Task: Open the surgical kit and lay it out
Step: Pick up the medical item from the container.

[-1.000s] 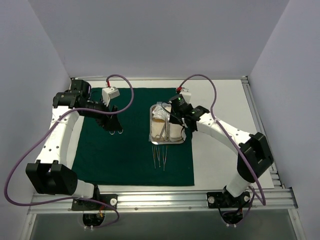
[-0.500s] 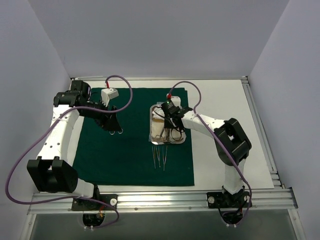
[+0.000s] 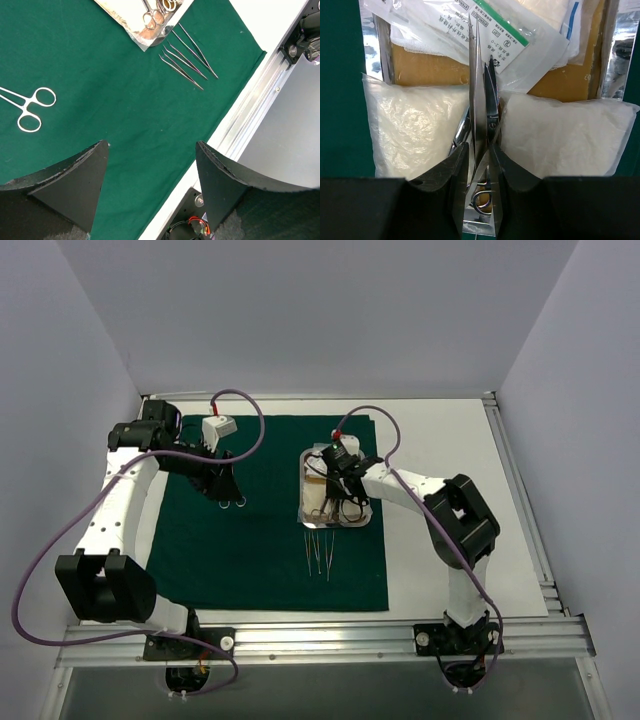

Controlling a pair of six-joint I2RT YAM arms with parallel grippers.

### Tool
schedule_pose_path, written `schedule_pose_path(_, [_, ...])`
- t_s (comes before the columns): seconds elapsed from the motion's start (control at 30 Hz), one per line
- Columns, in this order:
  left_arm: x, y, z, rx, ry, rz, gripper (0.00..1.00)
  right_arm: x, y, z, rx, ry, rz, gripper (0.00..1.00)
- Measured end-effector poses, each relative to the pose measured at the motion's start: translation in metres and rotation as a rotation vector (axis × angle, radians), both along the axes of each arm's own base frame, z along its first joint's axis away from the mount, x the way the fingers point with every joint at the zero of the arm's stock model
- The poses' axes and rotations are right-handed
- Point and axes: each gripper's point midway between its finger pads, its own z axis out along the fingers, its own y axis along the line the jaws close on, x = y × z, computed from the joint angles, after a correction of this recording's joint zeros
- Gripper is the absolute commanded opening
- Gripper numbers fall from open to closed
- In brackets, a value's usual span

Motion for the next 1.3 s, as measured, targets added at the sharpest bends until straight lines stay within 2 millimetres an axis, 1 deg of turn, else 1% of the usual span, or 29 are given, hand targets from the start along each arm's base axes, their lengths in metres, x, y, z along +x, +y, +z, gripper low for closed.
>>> schedule_pose_path(0.13, [0.000,0.000,-0.001,0.000,0.003,0.000,0.79,0.001,0.004,0.003,-0.015,-0.008,0.025,0.20])
schedule_pose_path(0.3, [0.000,0.000,-0.001,0.000,0.003,0.000,0.79,0.015,0.016,0.017,-0.016,-0.049,0.055,0.20])
schedule_pose_path(0.37, [0.000,0.000,-0.001,0.000,0.003,0.000,0.79,0.021,0.018,0.019,-0.020,-0.058,0.063,0.21])
schedule_pose_path(0.47, [0.000,0.000,-0.001,0.000,0.004,0.000,0.79,0.026,0.017,0.014,-0.036,-0.055,0.068,0.22])
schedule_pose_path(0.6, [0.000,0.000,-0.001,0.000,0.005,0.000,0.79,0.027,0.013,0.003,-0.065,-0.031,0.076,0.23])
schedule_pose_path(0.7, [0.000,0.000,-0.001,0.000,0.006,-0.001,0.79,0.029,0.011,-0.001,-0.084,-0.024,0.075,0.23])
schedule_pose_path(0.97, [0.001,0.000,-0.005,0.001,0.022,-0.003,0.79,0.031,0.009,-0.002,-0.102,-0.024,0.085,0.22])
schedule_pose_path(1.2, [0.002,0.000,-0.007,0.001,0.028,-0.003,0.79,0.035,0.003,-0.002,-0.113,-0.026,0.090,0.22])
schedule_pose_path(1.3, [0.002,0.000,-0.007,0.001,0.028,-0.002,0.79,0.037,0.005,-0.001,-0.097,-0.027,0.098,0.19])
